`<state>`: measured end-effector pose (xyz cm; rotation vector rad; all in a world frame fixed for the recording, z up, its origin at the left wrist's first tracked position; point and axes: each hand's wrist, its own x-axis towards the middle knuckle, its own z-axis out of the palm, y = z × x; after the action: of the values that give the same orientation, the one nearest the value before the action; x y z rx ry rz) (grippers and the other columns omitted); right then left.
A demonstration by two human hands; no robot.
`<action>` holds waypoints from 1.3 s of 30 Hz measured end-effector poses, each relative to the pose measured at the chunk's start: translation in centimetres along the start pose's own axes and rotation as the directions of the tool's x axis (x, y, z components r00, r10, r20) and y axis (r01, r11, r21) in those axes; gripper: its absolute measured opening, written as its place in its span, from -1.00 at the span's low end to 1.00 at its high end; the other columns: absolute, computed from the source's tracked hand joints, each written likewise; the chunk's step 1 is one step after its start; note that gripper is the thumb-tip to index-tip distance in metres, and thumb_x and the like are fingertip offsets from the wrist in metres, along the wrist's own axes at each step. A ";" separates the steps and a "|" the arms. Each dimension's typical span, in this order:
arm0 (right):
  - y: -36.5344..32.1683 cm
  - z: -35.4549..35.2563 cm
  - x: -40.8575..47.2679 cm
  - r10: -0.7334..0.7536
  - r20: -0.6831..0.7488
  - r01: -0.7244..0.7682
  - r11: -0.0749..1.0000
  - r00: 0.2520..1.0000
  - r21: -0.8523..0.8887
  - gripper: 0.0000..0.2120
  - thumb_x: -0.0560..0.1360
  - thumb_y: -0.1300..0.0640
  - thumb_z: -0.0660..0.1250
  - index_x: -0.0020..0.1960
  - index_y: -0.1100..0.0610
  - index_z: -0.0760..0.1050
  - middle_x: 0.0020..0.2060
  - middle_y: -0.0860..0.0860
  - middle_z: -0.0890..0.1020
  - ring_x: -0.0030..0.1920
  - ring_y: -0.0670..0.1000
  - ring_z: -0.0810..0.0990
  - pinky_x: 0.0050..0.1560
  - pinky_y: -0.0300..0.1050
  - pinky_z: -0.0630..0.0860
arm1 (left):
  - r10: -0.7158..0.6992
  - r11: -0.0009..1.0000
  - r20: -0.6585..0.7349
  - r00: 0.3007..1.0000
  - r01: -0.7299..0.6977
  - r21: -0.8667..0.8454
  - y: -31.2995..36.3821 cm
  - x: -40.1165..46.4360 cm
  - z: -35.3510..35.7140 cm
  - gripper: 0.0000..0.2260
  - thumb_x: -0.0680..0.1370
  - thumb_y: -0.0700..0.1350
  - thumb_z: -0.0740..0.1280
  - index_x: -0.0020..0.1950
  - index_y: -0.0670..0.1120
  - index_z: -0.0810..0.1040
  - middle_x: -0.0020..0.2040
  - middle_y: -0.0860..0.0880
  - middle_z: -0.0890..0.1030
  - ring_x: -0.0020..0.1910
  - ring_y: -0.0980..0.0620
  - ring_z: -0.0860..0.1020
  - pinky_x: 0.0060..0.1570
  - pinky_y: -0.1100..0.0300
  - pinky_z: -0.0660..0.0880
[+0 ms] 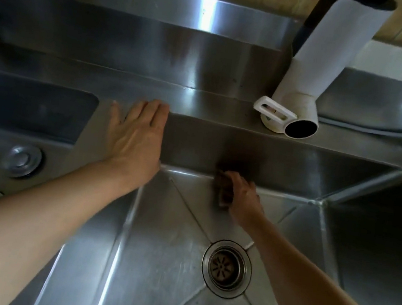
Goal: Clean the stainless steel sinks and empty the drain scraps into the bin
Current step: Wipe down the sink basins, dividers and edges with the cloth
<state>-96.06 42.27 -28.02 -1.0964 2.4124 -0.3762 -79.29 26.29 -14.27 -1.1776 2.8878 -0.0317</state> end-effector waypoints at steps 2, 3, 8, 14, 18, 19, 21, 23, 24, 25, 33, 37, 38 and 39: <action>-0.8 1.8 1.9 -0.028 0.007 0.028 0.998 1.000 -0.048 -0.39 0.44 0.32 0.27 0.45 0.03 0.24 0.35 0.07 0.38 0.28 0.20 0.32 0.25 0.06 0.37 | 0.016 0.999 0.032 0.999 -0.017 0.032 -0.7 -0.1 0.5 -0.16 0.44 -0.18 0.37 0.56 -0.07 -0.09 0.57 0.00 -0.03 0.52 -0.04 0.02 0.42 -0.21 -0.06; -1.3 2.7 2.2 -0.031 0.009 0.031 0.997 0.999 -0.077 -0.39 0.45 0.30 0.26 0.45 0.02 0.24 0.36 0.06 0.36 0.29 0.19 0.30 0.26 0.05 0.36 | 0.024 0.999 0.032 0.999 -0.025 0.035 -1.0 -0.2 0.7 -0.16 0.44 -0.19 0.36 0.57 -0.07 -0.11 0.57 0.01 -0.05 0.52 -0.04 0.00 0.42 -0.21 -0.07; -1.7 5.6 -0.3 -0.186 0.163 0.219 0.951 0.969 -0.216 -0.42 0.46 0.19 0.32 0.44 -0.05 0.29 0.44 -0.08 0.22 0.35 0.13 0.19 0.29 0.06 0.28 | 0.014 1.000 0.026 1.000 -0.014 0.012 -1.0 -0.2 1.0 -0.19 0.46 -0.20 0.33 0.57 -0.05 -0.11 0.57 0.03 -0.07 0.51 -0.03 0.00 0.42 -0.22 -0.11; 0.8 6.8 -6.1 -0.381 0.363 0.453 0.881 0.850 -0.135 -0.79 0.41 0.22 0.34 0.03 0.07 0.51 0.15 -0.04 0.47 0.16 0.12 0.35 0.02 -0.05 0.32 | 0.036 0.997 0.097 0.995 -0.029 -0.071 -1.4 -0.5 -0.3 -0.23 0.50 -0.19 0.29 0.57 -0.06 -0.12 0.57 0.04 -0.10 0.53 -0.01 -0.03 0.43 -0.18 -0.09; -0.4 5.2 -5.8 -0.379 0.426 0.464 0.879 0.822 -0.113 -0.85 0.40 0.28 0.34 -0.08 0.10 0.51 -0.06 -0.11 0.46 0.04 -0.03 0.32 -0.04 -0.15 0.27 | 0.006 0.994 0.045 0.999 -0.001 -0.110 -3.1 -2.5 -1.3 -0.31 0.53 -0.13 0.27 0.57 -0.06 -0.04 0.57 0.04 -0.02 0.51 0.03 -0.01 0.43 -0.16 -0.06; -1.4 4.6 -4.9 -0.388 0.372 0.445 0.892 0.843 -0.078 -0.85 0.39 0.28 0.36 -0.07 0.10 0.52 -0.08 -0.12 0.45 0.00 -0.03 0.33 -0.03 -0.14 0.31 | -0.010 0.990 0.026 1.000 0.013 -0.139 -3.7 -3.0 -1.5 -0.35 0.55 -0.13 0.24 0.57 -0.06 -0.01 0.56 0.04 0.01 0.51 0.02 0.01 0.43 -0.15 -0.07; -3.6 4.2 -2.4 -0.399 0.214 0.411 0.912 0.892 -0.011 -0.75 0.34 0.29 0.43 -0.02 0.09 0.55 -0.03 -0.05 0.50 0.01 0.06 0.41 0.00 -0.08 0.42 | -0.038 0.983 -0.008 0.999 0.036 -0.180 -4.8 -4.1 -1.3 -0.41 0.57 -0.14 0.21 0.56 -0.07 0.05 0.55 0.03 0.08 0.50 0.00 0.05 0.43 -0.13 -0.07; -6.4 4.6 0.3 -0.380 0.079 0.379 0.925 0.922 0.022 -0.62 0.31 0.31 0.44 0.10 0.09 0.55 0.12 0.06 0.52 0.09 0.16 0.43 0.08 -0.01 0.47 | -0.048 0.977 -0.071 0.996 0.032 -0.212 -5.8 -4.9 -0.6 -0.47 0.55 -0.16 0.24 0.51 -0.11 0.20 0.51 -0.04 0.23 0.43 -0.05 0.16 0.39 -0.15 0.04; -7.8 4.9 1.5 -0.359 0.028 0.358 0.933 0.933 0.031 -0.58 0.34 0.33 0.40 0.18 0.11 0.52 0.18 0.08 0.49 0.14 0.19 0.41 0.13 -0.01 0.44 | -0.041 0.975 -0.118 0.992 0.013 -0.224 -6.1 -5.2 -0.1 -0.51 0.53 -0.17 0.26 0.46 -0.15 0.31 0.45 -0.09 0.33 0.36 -0.09 0.22 0.34 -0.19 0.15; -9.0 5.4 2.5 -0.325 0.015 0.325 0.945 0.945 0.022 -0.54 0.38 0.35 0.33 0.26 0.12 0.47 0.24 0.09 0.44 0.18 0.20 0.39 0.19 -0.03 0.39 | -0.034 0.974 -0.155 0.987 -0.002 -0.225 -6.3 -5.4 0.4 -0.55 0.50 -0.17 0.26 0.39 -0.18 0.39 0.39 -0.12 0.42 0.29 -0.12 0.28 0.27 -0.21 0.24; -13.3 11.5 5.1 -0.213 0.118 0.216 0.976 0.970 -0.008 -0.38 0.44 0.12 0.35 0.46 0.07 0.26 0.45 0.02 0.29 0.39 0.16 0.29 0.40 -0.10 0.16 | -0.030 0.985 -0.236 0.971 -0.011 -0.174 -6.7 -5.3 2.2 -0.53 0.50 -0.06 0.05 0.32 -0.19 0.49 0.30 -0.10 0.52 0.21 -0.08 0.31 0.20 -0.18 0.34; -14.4 11.9 4.2 -0.248 0.124 0.251 0.968 0.961 -0.011 -0.55 0.46 0.10 0.38 0.32 0.13 0.40 0.32 0.10 0.44 0.31 0.14 0.39 0.36 -0.04 0.17 | -0.025 0.987 -0.231 0.973 -0.013 -0.159 -6.7 -5.2 2.2 -0.54 0.50 -0.07 0.06 0.31 -0.19 0.50 0.30 -0.10 0.52 0.20 -0.08 0.32 0.21 -0.21 0.32; -14.4 12.0 3.3 -0.284 0.161 0.294 0.955 0.945 -0.037 -0.66 0.47 0.14 0.36 0.24 0.12 0.46 0.22 0.11 0.49 0.20 0.12 0.45 0.31 -0.02 0.26 | -0.026 0.988 -0.227 0.974 -0.010 -0.156 -6.6 -5.3 2.1 -0.56 0.51 -0.09 0.09 0.31 -0.18 0.49 0.30 -0.09 0.52 0.20 -0.09 0.34 0.22 -0.22 0.31; -14.2 12.1 2.4 -0.280 0.166 0.288 0.957 0.945 -0.029 -0.73 0.47 0.18 0.34 0.17 0.12 0.49 0.13 0.10 0.50 0.11 0.09 0.48 0.25 -0.02 0.34 | -0.028 0.988 -0.229 0.973 -0.007 -0.152 -6.6 -5.3 2.1 -0.58 0.51 -0.10 0.13 0.31 -0.18 0.49 0.30 -0.09 0.52 0.21 -0.10 0.35 0.23 -0.22 0.30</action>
<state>-82.17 30.63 -33.10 -1.4474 2.1377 -0.3048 -70.82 25.27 -16.08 -1.2935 3.1350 0.0573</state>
